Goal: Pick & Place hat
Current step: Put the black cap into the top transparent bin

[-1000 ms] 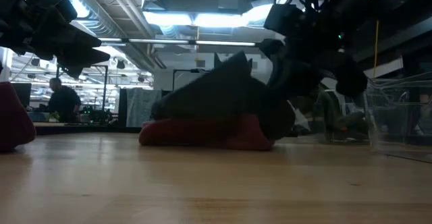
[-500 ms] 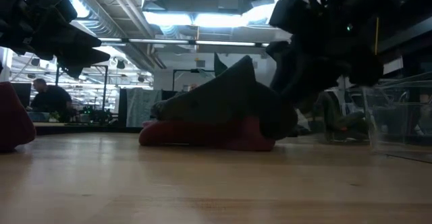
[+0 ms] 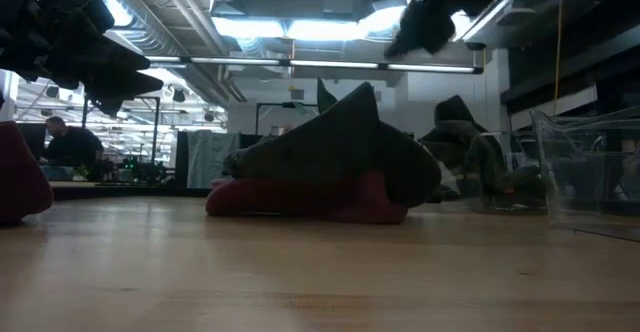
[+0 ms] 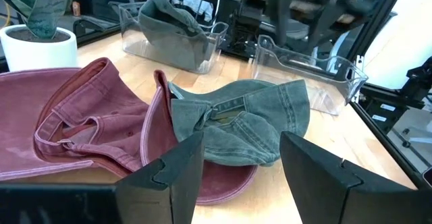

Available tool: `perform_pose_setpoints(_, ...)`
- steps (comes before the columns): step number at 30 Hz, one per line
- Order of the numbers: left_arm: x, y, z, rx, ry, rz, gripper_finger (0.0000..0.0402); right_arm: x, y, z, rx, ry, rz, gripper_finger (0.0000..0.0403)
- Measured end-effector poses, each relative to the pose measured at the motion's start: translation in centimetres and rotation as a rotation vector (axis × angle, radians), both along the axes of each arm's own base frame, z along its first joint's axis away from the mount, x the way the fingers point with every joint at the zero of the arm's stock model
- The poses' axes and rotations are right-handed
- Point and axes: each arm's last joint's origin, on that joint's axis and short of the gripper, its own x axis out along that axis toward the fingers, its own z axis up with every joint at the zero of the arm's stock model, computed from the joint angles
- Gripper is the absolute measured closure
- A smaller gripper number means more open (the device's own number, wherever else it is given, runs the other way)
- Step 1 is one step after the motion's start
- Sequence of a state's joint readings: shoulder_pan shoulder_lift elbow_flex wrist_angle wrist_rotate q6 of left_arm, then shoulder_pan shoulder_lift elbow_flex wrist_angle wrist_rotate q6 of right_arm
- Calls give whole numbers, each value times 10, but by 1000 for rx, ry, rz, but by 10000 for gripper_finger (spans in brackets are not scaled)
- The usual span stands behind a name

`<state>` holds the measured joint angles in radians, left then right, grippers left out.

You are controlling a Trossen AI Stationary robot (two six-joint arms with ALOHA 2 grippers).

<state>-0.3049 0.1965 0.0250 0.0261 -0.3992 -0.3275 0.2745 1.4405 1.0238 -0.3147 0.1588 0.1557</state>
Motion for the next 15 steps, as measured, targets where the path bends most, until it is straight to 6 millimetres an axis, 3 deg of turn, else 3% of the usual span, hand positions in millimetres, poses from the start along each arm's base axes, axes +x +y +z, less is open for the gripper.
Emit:
perform_pose_setpoints(7, 0, 0, 0, 0, 0, 0, 211, 31, 9, 38, 118, -95, -73, 202)
perform_pose_setpoints(10, 0, 0, 0, 0, 0, 0, 210, 48, 13, 37, 164, -89, -116, 202)
perform_pose_setpoints(15, 0, 0, 0, 0, 0, 0, 212, 85, 24, 17, 200, -40, -159, 202)
